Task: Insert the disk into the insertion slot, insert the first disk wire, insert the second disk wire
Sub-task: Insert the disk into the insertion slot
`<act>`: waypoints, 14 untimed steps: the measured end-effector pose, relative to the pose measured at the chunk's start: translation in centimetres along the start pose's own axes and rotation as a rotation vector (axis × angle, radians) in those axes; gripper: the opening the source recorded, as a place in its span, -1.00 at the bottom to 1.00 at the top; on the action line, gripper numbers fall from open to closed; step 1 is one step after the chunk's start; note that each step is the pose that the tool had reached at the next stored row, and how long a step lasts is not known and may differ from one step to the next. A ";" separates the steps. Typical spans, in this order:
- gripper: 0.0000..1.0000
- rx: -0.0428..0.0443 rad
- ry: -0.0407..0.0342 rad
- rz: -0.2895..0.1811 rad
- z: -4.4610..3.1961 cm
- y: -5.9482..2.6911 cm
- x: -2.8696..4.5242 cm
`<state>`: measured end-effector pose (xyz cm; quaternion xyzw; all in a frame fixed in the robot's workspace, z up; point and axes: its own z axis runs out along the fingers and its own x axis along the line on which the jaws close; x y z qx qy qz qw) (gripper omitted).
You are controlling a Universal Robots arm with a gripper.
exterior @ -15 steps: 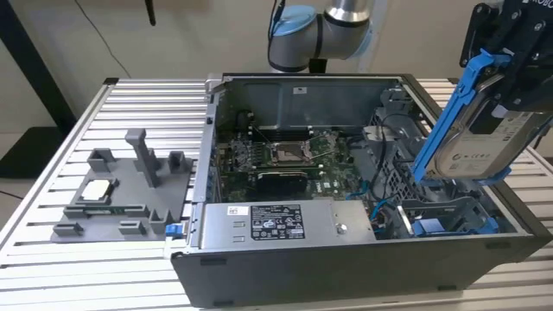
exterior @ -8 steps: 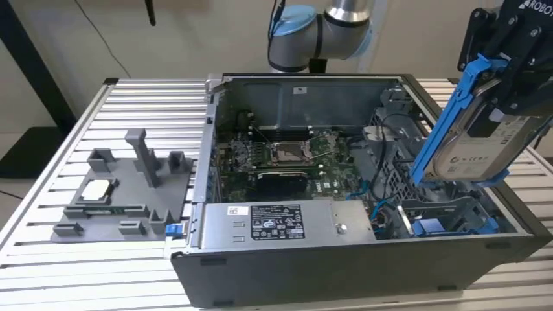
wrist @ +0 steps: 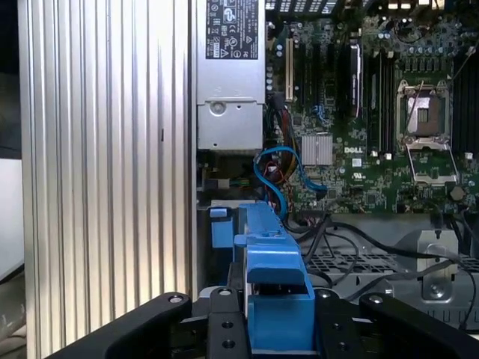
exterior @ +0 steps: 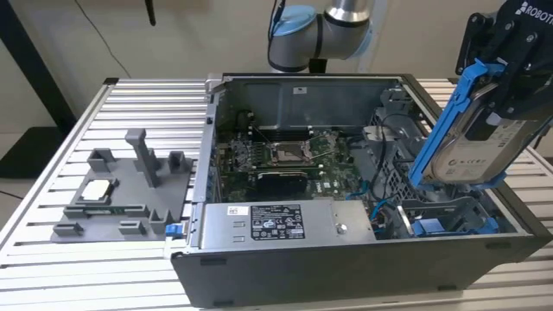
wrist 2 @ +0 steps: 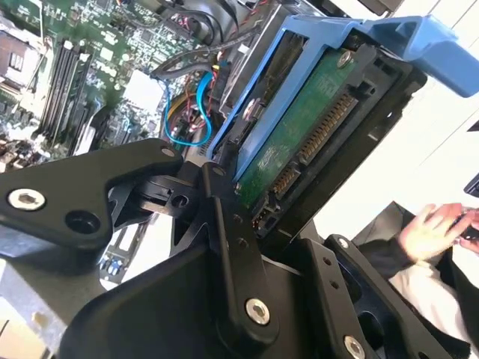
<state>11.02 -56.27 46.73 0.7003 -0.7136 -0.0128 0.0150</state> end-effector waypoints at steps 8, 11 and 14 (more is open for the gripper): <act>-0.36 0.0000 -0.0001 0.000 0.20 -0.01 0.00; -0.36 0.0000 -0.0001 0.000 0.46 -0.02 0.00; -0.36 0.0000 0.0000 0.000 0.66 -0.03 0.00</act>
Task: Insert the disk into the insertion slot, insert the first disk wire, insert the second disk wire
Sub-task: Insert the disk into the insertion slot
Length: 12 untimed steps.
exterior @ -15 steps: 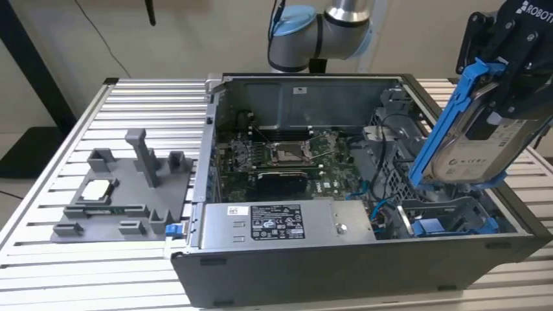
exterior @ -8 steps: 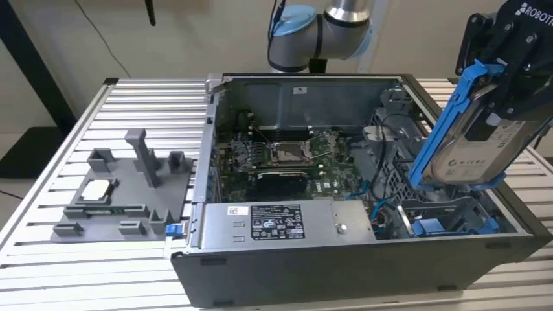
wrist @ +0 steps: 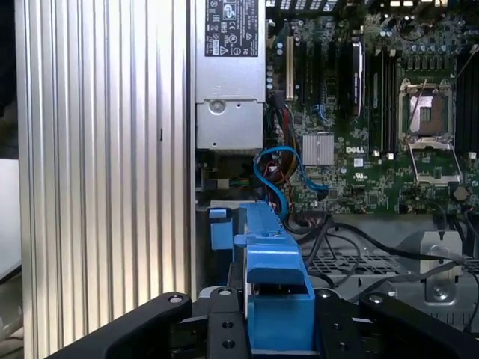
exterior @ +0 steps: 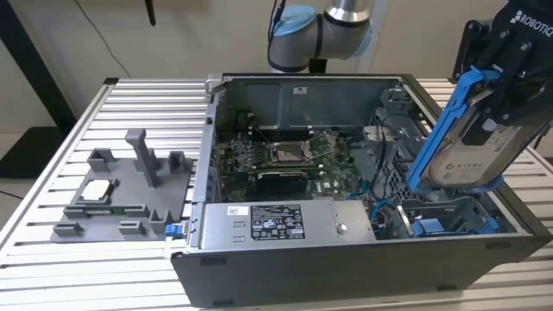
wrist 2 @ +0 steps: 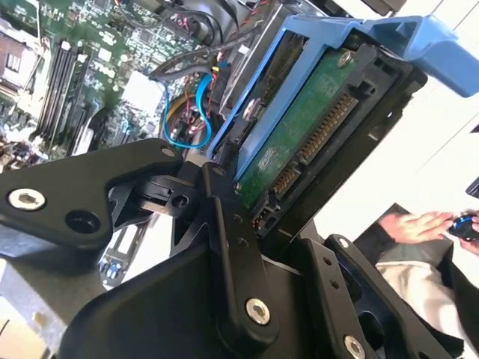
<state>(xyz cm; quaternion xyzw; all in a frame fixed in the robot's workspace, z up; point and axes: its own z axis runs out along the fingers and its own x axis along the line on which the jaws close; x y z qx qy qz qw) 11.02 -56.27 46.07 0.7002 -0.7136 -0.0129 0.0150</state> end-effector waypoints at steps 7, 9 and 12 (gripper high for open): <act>-0.36 0.0000 0.0000 0.000 0.44 -0.02 0.00; -0.36 0.0000 0.0000 0.000 0.50 -0.02 0.00; -0.36 0.0000 -0.0002 0.000 0.60 -0.02 0.00</act>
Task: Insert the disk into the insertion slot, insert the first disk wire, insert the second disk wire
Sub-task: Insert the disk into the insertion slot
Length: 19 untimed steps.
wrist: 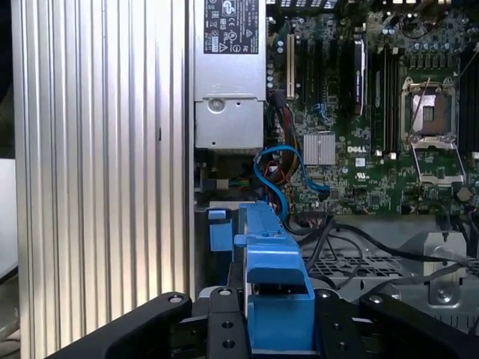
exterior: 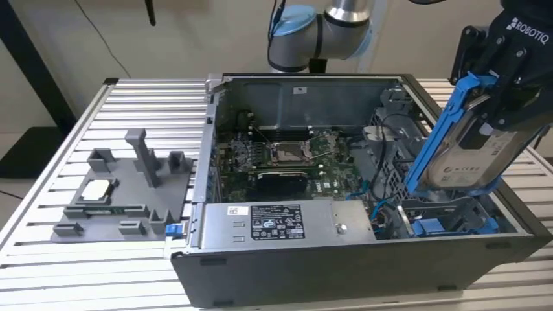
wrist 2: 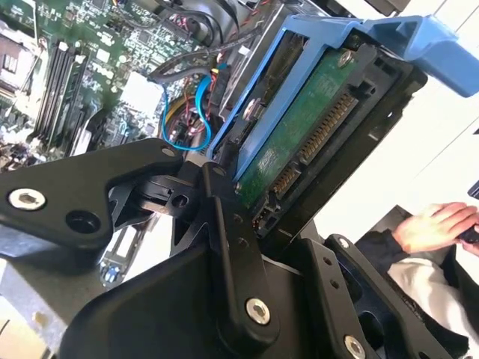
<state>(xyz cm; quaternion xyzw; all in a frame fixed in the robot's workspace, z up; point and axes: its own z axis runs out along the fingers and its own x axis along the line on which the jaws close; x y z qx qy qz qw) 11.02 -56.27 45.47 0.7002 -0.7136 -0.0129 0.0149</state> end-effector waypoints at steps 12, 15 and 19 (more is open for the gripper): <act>-0.36 0.0000 0.0000 0.000 1.26 -0.24 0.00; -0.36 0.0000 0.0001 0.000 1.75 -0.43 -0.01; -0.36 0.0000 0.0002 0.000 2.46 -0.64 -0.02</act>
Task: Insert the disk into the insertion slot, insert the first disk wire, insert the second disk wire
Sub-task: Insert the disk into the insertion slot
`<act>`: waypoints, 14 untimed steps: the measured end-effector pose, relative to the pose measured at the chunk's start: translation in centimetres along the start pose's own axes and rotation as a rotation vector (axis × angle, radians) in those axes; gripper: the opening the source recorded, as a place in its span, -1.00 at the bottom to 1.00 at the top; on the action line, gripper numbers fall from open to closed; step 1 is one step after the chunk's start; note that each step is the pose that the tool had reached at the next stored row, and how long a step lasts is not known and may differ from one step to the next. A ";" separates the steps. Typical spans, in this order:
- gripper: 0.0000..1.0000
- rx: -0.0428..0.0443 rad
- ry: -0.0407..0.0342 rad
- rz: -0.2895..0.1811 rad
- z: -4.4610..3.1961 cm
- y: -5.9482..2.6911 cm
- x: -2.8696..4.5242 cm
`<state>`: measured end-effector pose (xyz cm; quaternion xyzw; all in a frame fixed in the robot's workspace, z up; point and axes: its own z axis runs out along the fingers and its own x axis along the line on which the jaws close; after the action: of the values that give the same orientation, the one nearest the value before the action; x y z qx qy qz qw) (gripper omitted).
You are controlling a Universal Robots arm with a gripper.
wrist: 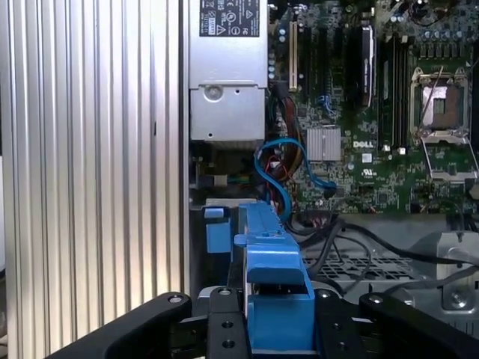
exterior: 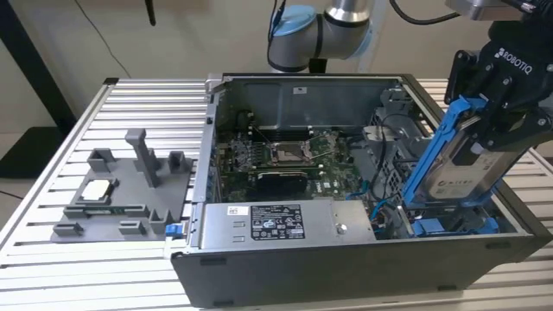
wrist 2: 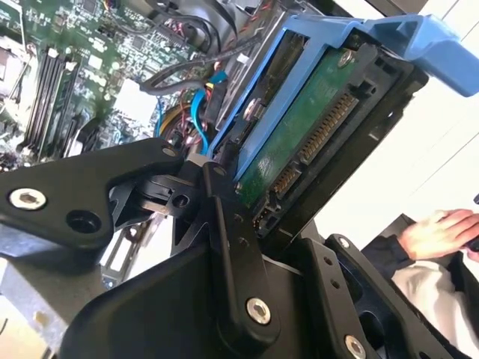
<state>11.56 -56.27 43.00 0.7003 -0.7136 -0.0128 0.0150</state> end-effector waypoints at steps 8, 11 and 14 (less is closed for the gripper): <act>-0.36 0.0000 -0.0001 0.000 1.27 -0.44 0.06; -0.36 -0.0001 0.0001 0.000 1.58 -0.64 0.18; -0.36 -0.0001 0.0001 0.000 2.01 -0.75 0.24</act>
<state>12.22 -56.53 40.96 0.7002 -0.7136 -0.0128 0.0151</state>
